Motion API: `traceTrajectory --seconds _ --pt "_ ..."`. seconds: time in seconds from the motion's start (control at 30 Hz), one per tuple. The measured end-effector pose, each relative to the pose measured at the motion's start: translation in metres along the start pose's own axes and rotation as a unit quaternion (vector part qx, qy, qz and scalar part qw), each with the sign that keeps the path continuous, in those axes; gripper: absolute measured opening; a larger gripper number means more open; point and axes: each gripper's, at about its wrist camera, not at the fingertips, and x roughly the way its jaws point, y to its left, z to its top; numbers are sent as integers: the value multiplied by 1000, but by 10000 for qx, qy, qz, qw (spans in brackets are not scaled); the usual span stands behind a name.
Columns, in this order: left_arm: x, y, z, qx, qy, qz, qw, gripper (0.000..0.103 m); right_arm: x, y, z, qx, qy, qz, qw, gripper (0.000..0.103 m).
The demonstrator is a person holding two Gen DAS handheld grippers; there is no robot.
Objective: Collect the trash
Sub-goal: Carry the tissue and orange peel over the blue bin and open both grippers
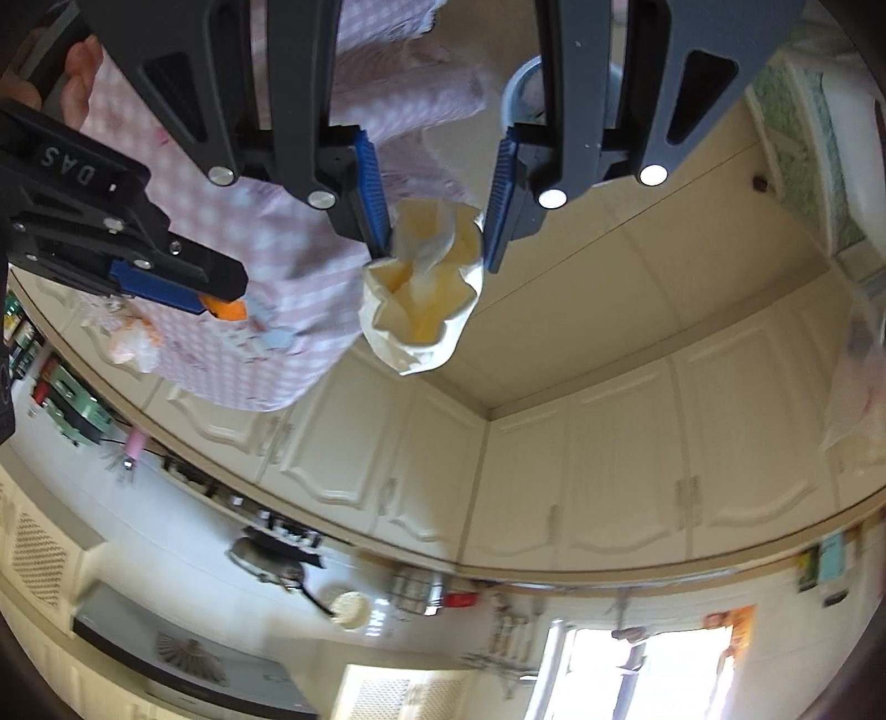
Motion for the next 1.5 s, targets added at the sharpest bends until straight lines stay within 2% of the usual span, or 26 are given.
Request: traceTrajectory --seconds 0.23,0.4,0.5,0.6,0.63,1.0,1.5 --pt "11 81 -33 -588 375 485 9964 32 65 63 -13 -93 534 520 9972 37" --pt "35 119 -50 -882 685 691 9913 32 104 83 -24 -28 816 573 9950 37" --pt "51 134 -51 -1061 705 659 9897 39 124 86 -25 34 901 536 9945 37" --pt "71 144 -50 -1249 855 549 9870 58 137 85 -25 79 990 514 9937 37" --pt "76 148 -52 -1306 884 555 9859 60 140 84 -26 94 1019 511 9934 37" --pt "86 165 -75 -1516 1112 663 9799 60 163 86 -36 102 1253 496 9908 37" --pt "66 175 -63 -1612 893 714 9803 60 167 98 -28 53 1130 546 9921 39"
